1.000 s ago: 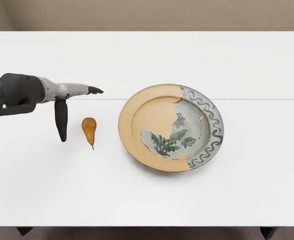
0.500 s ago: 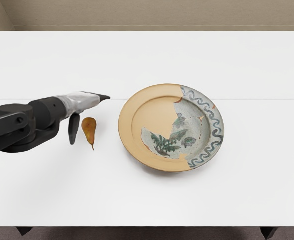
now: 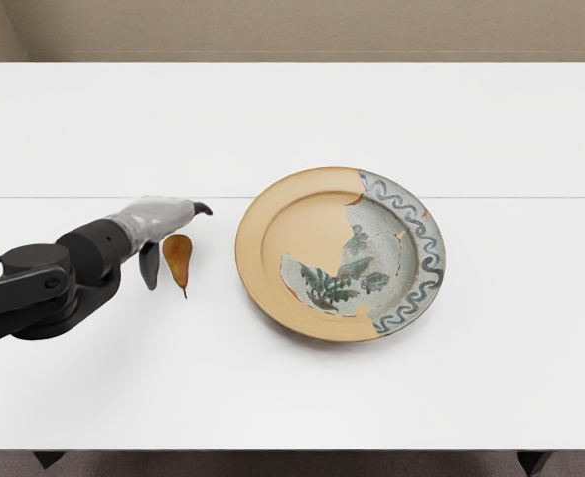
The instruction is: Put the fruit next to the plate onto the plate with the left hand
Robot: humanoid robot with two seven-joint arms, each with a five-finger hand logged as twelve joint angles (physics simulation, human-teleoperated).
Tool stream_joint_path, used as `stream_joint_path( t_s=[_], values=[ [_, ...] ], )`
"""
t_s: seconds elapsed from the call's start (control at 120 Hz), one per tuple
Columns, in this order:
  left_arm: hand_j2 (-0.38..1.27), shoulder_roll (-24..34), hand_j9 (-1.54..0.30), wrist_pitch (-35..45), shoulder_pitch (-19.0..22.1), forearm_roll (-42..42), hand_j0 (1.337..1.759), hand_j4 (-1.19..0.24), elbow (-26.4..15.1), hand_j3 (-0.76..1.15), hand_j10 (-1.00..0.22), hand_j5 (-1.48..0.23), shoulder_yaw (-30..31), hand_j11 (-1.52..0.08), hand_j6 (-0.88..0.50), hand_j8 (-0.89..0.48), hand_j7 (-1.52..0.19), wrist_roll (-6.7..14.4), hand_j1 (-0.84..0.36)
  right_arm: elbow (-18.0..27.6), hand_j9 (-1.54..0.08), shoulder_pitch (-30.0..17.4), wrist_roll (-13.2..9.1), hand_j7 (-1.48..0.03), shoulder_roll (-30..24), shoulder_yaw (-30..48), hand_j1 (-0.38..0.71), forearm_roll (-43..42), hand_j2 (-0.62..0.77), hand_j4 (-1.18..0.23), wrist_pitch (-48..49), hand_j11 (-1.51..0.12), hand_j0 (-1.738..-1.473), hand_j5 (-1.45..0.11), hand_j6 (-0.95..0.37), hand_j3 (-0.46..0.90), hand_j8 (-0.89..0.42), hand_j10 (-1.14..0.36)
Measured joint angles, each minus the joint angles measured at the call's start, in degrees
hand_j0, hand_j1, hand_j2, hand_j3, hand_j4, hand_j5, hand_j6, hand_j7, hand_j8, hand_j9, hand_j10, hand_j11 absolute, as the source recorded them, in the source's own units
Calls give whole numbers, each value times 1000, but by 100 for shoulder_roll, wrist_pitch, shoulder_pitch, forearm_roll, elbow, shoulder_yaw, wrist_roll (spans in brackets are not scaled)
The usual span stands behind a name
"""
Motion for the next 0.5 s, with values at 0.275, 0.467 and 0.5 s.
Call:
stream_joint_path(
  t_s=[0.275, 0.467, 0.5],
  values=[
    [47, -32, -287, -12, -35, 6, 1658, -225, 9, 0, -224, -287, 189, -287, -226, -226, -287, 0, 87, 0, 0, 0, 0, 0, 0, 0, -349, 6, 0, 0, -1, 0, -1658, 0, 0, 0, 0, 0],
    [64, -62, -393, -104, -71, -15, 1658, -307, 34, 0, -306, -394, 202, -393, -308, -308, -393, 0, -11, 0, 0, 0, 0, 0, 0, 0, -349, 9, 0, 0, -4, 0, -1658, 0, 0, 0, 0, 0],
    [66, -72, -405, -113, -72, -16, 1658, -316, 40, 0, -315, -406, 203, -405, -317, -317, -405, 0, -22, 0, 0, 0, 0, 0, 0, 0, -349, 9, 0, 0, -3, 0, -1658, 0, 0, 0, 0, 0]
  ],
)
